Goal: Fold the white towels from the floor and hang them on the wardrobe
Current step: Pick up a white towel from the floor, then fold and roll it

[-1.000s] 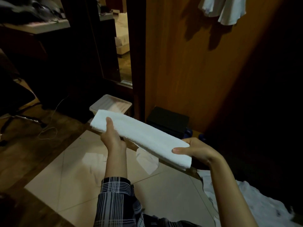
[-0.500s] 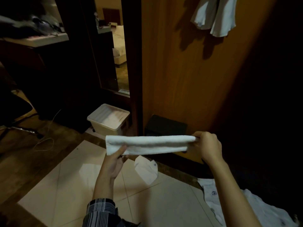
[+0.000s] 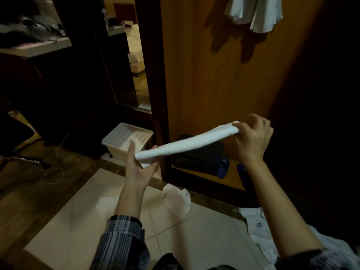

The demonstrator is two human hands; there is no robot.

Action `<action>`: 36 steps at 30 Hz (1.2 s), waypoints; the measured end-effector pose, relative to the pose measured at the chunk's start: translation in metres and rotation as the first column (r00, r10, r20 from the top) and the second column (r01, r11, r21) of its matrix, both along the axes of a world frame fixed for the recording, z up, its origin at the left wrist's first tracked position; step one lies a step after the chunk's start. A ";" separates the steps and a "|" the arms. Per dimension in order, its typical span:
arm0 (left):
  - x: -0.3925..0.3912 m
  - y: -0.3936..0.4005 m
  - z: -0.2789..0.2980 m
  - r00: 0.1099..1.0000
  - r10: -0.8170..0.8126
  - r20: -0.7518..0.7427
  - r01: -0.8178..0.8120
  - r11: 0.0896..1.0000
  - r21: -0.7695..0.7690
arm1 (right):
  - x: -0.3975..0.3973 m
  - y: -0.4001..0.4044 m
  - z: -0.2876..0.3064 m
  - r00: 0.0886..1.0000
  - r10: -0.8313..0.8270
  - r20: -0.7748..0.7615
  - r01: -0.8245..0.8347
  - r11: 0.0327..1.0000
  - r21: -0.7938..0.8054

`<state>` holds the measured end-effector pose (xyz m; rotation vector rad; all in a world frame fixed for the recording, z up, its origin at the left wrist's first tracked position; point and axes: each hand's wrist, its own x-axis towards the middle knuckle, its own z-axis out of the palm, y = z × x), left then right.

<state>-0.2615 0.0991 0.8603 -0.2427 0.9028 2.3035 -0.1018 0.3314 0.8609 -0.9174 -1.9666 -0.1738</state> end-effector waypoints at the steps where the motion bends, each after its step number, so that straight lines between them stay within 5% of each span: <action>1: -0.012 0.006 0.004 0.998 -0.051 -0.040 0.048 0.996 -0.077 | -0.006 0.006 0.003 1.000 0.001 -0.004 -0.001 1.000 0.024; 5: -0.067 0.038 0.014 0.928 -0.309 -0.207 0.266 0.940 -0.213 | -0.018 0.033 0.037 0.998 0.067 -0.005 -0.066 0.992 0.106; 11: -0.104 0.099 0.060 0.905 -0.176 -0.387 0.074 0.962 -0.263 | -0.023 0.071 0.095 0.981 0.086 0.173 -0.140 0.934 0.330; 13: -0.110 0.117 0.082 0.760 -0.226 -0.609 -0.012 0.932 -0.361 | -0.019 0.079 0.112 0.970 0.054 0.238 -0.143 0.917 0.373; 16: -0.117 0.146 0.107 0.400 -0.383 -0.833 0.015 0.911 -0.412 | -0.009 0.092 0.141 0.962 -0.010 0.272 -0.103 0.912 0.396; 21: -0.124 0.175 0.151 0.055 -0.532 -0.845 -0.015 0.846 -0.534 | 0.007 0.118 0.194 0.942 -0.073 0.328 -0.067 0.915 0.399; 27: -0.131 0.232 0.234 -0.426 -0.430 -0.796 -0.225 0.902 -0.368 | 0.004 0.175 0.268 0.973 -0.120 0.196 0.059 0.954 0.295; 29: -0.135 0.257 0.257 -0.488 -0.388 -0.782 -0.304 0.915 -0.265 | 0.000 0.195 0.292 0.980 -0.137 0.146 0.089 0.951 0.295; 36: -0.142 0.334 0.349 -0.489 -0.100 -0.866 -0.359 0.928 0.095 | -0.007 0.260 0.377 0.974 -0.215 0.072 0.177 0.918 0.355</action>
